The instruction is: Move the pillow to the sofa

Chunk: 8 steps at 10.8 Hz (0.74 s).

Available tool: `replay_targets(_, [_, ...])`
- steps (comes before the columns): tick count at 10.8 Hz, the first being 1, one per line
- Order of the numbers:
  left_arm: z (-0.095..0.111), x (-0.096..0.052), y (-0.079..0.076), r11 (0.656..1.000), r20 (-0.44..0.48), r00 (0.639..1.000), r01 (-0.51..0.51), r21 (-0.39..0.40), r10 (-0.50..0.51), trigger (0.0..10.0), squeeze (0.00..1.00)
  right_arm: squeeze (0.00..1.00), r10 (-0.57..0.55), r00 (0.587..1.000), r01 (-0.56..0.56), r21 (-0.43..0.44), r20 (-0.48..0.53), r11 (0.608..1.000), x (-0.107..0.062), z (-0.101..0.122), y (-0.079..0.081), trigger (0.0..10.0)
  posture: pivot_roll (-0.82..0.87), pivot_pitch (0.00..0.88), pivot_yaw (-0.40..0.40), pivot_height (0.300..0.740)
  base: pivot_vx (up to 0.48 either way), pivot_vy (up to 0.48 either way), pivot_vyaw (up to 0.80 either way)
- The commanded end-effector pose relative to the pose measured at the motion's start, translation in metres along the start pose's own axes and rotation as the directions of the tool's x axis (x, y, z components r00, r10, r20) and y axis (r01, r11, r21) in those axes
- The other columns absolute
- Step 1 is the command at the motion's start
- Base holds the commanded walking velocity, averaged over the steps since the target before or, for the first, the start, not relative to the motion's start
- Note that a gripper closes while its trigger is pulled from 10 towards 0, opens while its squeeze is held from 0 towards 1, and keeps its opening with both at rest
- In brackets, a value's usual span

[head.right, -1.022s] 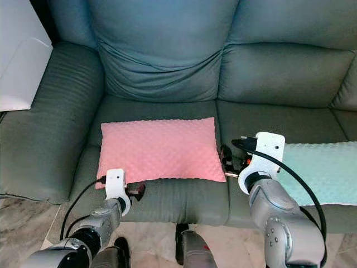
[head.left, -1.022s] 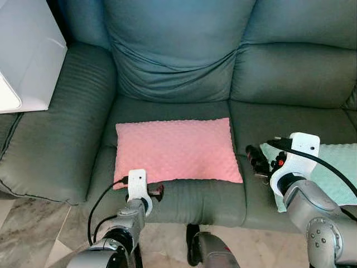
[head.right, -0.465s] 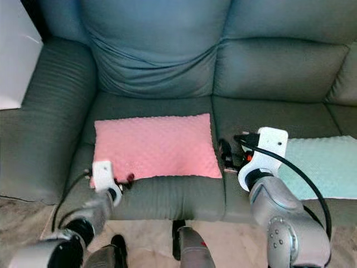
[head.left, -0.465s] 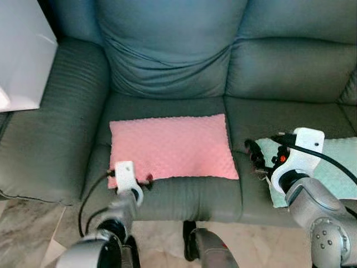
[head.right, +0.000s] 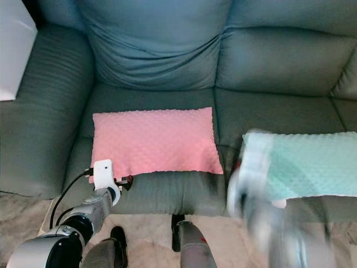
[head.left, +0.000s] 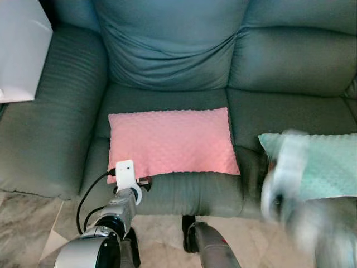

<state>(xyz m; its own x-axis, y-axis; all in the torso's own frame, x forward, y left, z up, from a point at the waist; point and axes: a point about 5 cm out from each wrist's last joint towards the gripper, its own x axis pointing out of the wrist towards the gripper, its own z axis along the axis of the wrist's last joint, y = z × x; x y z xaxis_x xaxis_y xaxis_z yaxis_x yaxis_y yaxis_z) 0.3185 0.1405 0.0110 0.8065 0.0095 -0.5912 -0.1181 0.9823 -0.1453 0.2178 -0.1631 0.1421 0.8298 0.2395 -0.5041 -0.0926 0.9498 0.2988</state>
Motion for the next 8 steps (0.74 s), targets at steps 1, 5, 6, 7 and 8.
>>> replay_targets(1, [-0.017,-0.002,0.000,1.000,-0.047,0.999,-0.003,-0.023,0.002,10.0,0.00,0.00,-0.034,0.998,0.033,-0.024,-0.059,0.999,-0.011,-0.017,-0.007,10.0,-0.41,0.437,-0.076,0.740,0.000,0.000,0.00])
replay_targets(5, [-0.034,-0.006,0.014,0.999,-0.059,0.998,-0.029,-0.033,0.027,10.0,0.00,0.00,-0.091,0.989,0.084,-0.063,-0.118,0.994,0.022,-0.062,-0.037,10.0,-0.37,0.447,-0.064,0.740,0.000,0.000,0.00])
replay_targets(6, [-0.035,-0.006,0.015,0.999,-0.060,0.998,-0.030,-0.030,0.028,10.0,0.00,0.00,-0.104,0.986,0.096,-0.069,-0.131,0.993,0.027,-0.067,-0.044,10.0,-0.37,0.451,-0.062,0.740,0.000,0.000,0.00])
replay_targets(7, [-0.037,-0.006,0.016,0.999,-0.062,0.998,-0.034,-0.032,0.032,10.0,0.00,0.00,-0.133,0.982,0.124,-0.070,-0.136,0.990,0.035,-0.074,-0.054,10.0,-0.36,0.458,-0.063,0.740,0.000,0.000,0.00])
replay_targets(8, [-0.036,-0.007,0.015,0.998,-0.051,0.998,-0.027,-0.048,0.025,10.0,0.00,0.00,-0.048,0.990,0.047,-0.007,-0.132,0.999,0.041,-0.077,-0.050,10.0,-0.36,0.468,-0.064,0.740,0.000,0.000,0.00])
